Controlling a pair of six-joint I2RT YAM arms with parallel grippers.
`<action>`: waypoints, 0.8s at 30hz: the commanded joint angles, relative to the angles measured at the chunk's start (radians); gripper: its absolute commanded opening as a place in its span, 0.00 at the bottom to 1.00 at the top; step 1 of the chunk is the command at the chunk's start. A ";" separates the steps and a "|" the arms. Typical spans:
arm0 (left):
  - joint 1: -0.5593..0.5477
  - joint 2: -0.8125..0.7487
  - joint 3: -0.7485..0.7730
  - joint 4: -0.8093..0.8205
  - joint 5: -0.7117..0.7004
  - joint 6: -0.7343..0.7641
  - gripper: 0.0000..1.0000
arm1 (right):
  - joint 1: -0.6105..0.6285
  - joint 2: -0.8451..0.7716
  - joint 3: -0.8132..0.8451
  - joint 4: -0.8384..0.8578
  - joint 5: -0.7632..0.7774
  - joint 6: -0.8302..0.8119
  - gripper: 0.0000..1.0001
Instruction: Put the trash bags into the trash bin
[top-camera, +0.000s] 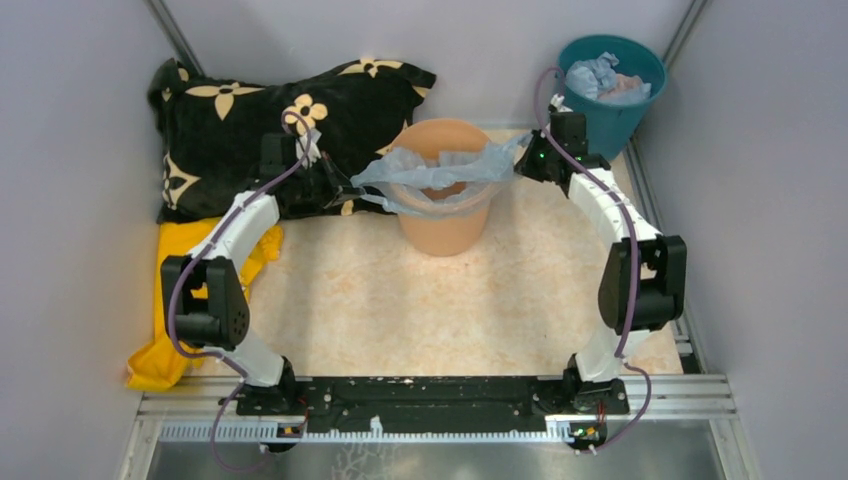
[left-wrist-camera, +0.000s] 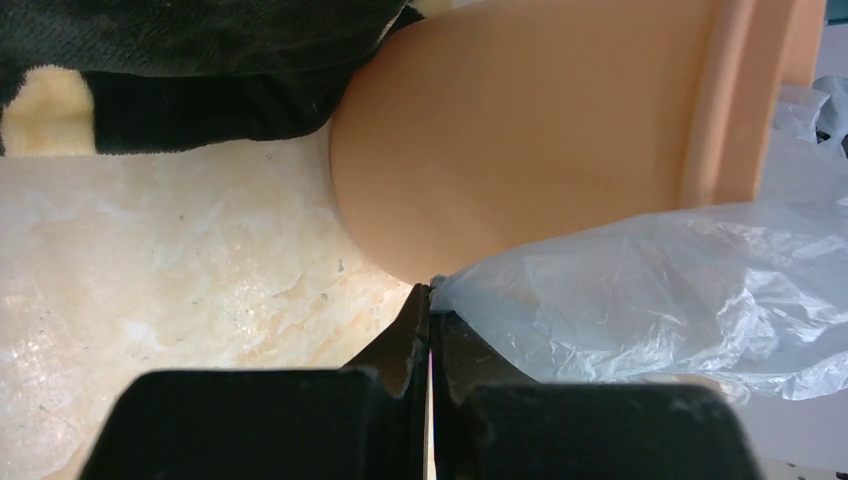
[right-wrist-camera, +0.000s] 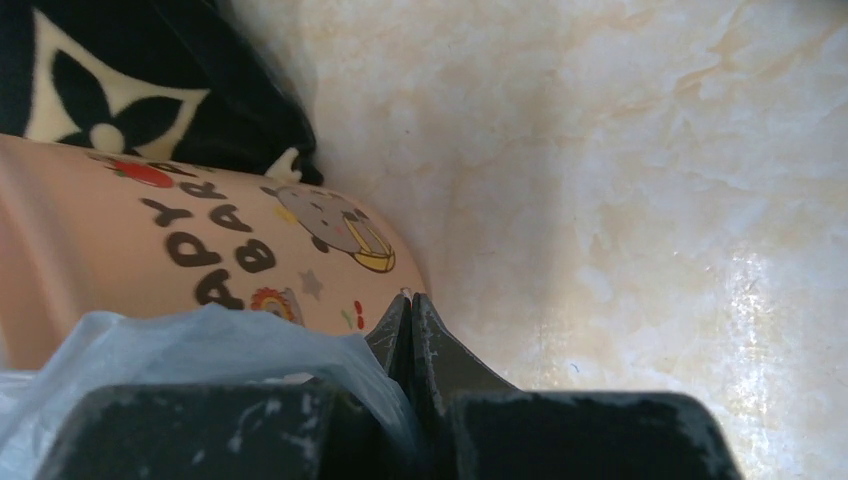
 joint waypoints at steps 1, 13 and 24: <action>-0.005 0.044 0.056 0.045 0.014 0.006 0.00 | 0.007 0.050 0.043 0.055 -0.026 -0.002 0.00; -0.087 0.091 0.205 0.087 0.063 -0.001 0.00 | 0.083 -0.096 -0.042 0.134 0.068 -0.033 0.00; -0.096 0.166 0.299 0.040 0.051 0.020 0.00 | 0.084 -0.089 0.095 0.113 0.092 -0.060 0.12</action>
